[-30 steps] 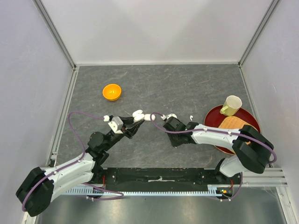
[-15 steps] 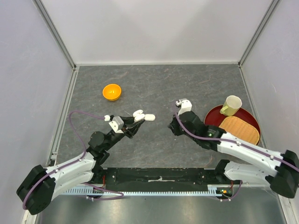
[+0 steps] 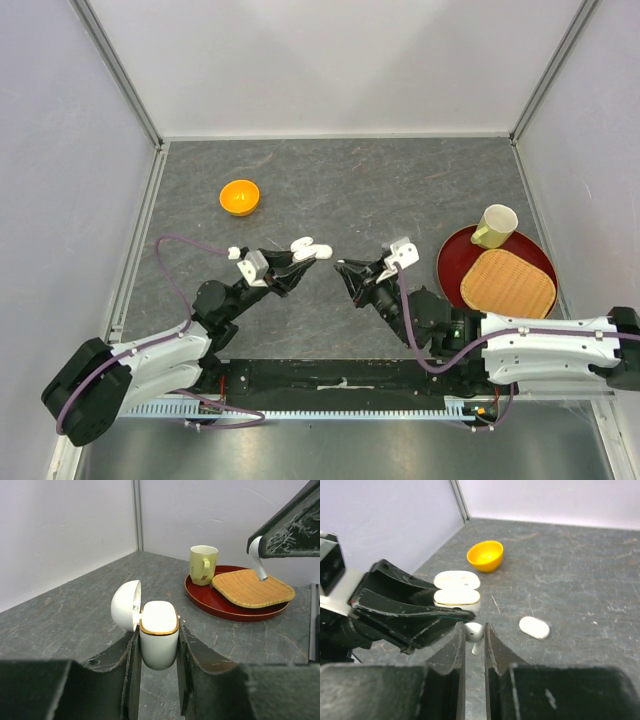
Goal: Insert the wireless bluetooth earbuds into the charging case
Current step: Place the earbud in the charging case.
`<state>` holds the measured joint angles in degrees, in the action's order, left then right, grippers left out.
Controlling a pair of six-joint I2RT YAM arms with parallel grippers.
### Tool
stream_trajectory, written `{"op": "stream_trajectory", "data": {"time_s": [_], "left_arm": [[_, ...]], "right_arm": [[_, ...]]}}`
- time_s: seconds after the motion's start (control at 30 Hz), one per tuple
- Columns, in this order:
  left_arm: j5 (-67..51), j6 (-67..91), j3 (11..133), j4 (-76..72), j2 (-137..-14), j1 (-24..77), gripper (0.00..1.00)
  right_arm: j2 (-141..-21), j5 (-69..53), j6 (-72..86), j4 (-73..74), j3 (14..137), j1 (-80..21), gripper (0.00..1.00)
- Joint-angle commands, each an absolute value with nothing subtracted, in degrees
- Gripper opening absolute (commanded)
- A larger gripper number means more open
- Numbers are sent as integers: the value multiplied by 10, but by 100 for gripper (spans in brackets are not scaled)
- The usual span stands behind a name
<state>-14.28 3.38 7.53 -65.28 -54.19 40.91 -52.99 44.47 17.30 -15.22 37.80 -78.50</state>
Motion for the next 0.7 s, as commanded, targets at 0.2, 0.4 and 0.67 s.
{"op": "stream_trajectory", "data": {"time_s": [0.2,0.4,0.67], "left_arm": [[-255,4,71,-762,-558,410,2],[-300,6,83,-765,-568,410,2],[-306,18,86,-769,-569,410,2]], "right_arm": [[-584,525,13,-401,367,-831,0],[-592,508,9,-407,373,-830,0],[-598,469,17,-410,375,-830,0]]}}
